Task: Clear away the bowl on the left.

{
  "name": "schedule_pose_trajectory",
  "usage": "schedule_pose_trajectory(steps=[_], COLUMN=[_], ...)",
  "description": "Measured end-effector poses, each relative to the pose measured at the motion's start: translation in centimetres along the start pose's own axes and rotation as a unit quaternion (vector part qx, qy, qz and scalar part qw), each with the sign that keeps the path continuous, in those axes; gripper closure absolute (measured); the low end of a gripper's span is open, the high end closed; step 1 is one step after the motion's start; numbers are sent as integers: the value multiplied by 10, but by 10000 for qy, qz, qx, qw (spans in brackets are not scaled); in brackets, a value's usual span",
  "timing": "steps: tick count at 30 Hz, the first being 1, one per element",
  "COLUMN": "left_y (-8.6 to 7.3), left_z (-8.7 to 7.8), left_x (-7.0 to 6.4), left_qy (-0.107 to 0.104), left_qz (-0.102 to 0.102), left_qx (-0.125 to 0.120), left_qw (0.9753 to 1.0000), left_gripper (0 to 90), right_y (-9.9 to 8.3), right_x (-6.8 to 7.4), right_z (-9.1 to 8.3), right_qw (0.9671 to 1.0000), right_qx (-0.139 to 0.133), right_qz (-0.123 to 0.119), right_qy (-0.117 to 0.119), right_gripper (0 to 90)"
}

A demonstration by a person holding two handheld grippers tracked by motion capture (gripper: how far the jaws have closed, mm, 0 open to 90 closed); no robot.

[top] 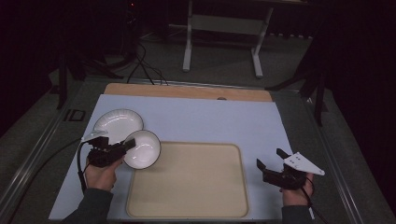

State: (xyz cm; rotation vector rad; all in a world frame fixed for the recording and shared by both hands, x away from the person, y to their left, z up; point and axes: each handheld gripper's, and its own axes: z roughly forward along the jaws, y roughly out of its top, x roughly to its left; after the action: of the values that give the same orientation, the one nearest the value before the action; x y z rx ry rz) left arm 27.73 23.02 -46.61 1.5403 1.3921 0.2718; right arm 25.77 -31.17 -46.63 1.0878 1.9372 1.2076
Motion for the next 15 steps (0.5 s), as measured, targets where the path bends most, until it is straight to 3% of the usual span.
schedule_pose_trajectory(steps=[15], left_y=[-4], left_z=[6], left_x=[-15], left_qy=[-183], left_qz=[128], left_qx=[90], left_qw=[9997], left_gripper=[782], right_y=[0], right_x=[0], right_z=[0], right_qw=[10000], right_qx=[2], right_qz=[-4], right_qy=[-6], right_gripper=[138])
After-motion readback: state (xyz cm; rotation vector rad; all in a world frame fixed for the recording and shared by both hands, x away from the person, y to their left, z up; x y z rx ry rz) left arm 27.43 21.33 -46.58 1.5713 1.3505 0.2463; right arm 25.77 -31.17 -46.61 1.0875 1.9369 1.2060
